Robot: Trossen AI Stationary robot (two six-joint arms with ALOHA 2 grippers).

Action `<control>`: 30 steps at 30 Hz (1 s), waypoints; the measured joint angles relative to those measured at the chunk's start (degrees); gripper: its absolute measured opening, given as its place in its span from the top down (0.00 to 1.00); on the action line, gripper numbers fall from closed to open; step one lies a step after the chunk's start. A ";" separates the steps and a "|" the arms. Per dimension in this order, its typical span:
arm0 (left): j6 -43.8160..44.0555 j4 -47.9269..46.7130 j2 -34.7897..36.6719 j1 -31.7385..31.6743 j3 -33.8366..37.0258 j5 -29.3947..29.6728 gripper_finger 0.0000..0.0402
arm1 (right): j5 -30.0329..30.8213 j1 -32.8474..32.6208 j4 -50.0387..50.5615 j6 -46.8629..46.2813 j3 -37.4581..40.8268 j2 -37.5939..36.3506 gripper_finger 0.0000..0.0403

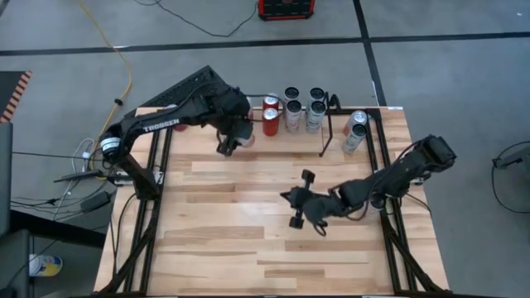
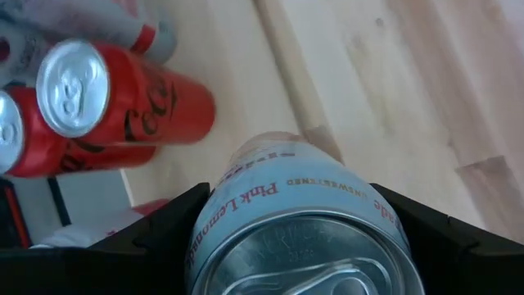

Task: Place canned beverage on shelf
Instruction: Put the bottom orange white soda can on the shelf aligned with the pink white soda can

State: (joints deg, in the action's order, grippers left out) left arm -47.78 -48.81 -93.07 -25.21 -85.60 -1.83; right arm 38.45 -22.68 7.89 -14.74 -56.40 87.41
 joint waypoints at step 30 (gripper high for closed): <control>0.48 -1.61 -9.15 -3.74 -0.96 -1.87 0.28 | -16.43 15.17 10.05 13.73 0.04 -8.01 0.94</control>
State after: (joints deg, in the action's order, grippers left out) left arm -47.30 -50.41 -102.21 -28.95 -86.56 -3.70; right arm 22.02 -7.51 17.94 -1.02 -56.36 79.40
